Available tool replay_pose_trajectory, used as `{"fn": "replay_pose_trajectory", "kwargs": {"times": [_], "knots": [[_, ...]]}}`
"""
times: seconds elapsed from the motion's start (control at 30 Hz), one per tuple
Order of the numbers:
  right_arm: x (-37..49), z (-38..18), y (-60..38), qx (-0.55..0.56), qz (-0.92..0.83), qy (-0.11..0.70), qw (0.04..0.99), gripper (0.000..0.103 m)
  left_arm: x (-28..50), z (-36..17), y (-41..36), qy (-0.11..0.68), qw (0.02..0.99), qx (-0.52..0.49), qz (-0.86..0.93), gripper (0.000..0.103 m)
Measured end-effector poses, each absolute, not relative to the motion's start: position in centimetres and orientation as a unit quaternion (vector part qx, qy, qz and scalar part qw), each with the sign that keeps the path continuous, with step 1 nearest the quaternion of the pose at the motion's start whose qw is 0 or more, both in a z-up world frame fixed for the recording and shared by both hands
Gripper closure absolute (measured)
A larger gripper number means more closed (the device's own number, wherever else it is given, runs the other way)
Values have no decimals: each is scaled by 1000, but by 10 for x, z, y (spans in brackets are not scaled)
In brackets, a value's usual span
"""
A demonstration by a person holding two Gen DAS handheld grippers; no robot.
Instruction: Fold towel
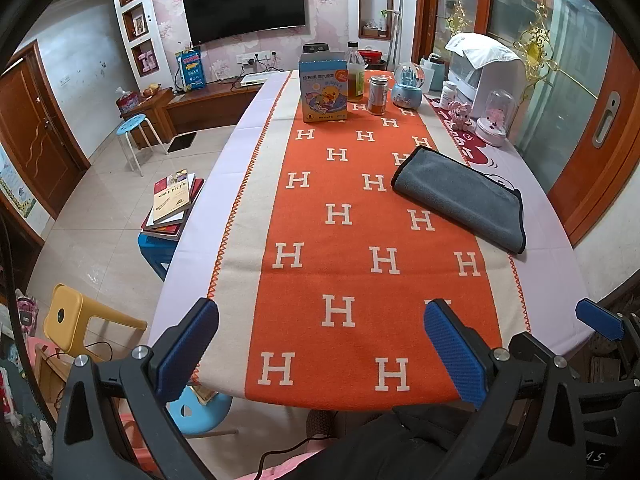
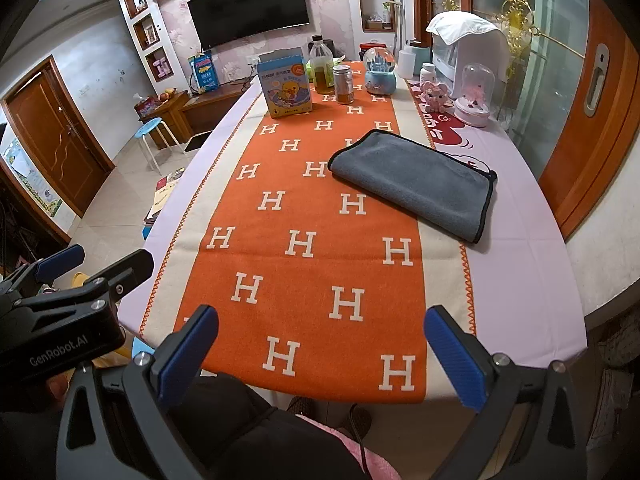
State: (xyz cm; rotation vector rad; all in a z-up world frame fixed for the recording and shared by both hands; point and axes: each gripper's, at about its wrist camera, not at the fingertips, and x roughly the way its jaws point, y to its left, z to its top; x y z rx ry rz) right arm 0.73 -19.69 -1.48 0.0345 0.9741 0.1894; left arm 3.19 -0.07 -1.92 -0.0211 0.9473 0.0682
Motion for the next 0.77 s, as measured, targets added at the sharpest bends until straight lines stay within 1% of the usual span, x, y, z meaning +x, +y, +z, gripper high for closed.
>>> {"fn": "replay_pose_trajectory", "kwargs": {"times": [0.77], "knots": [[8, -14, -197, 17, 91, 469, 878, 0, 33, -19, -2, 457, 889, -9, 33, 1]]}}
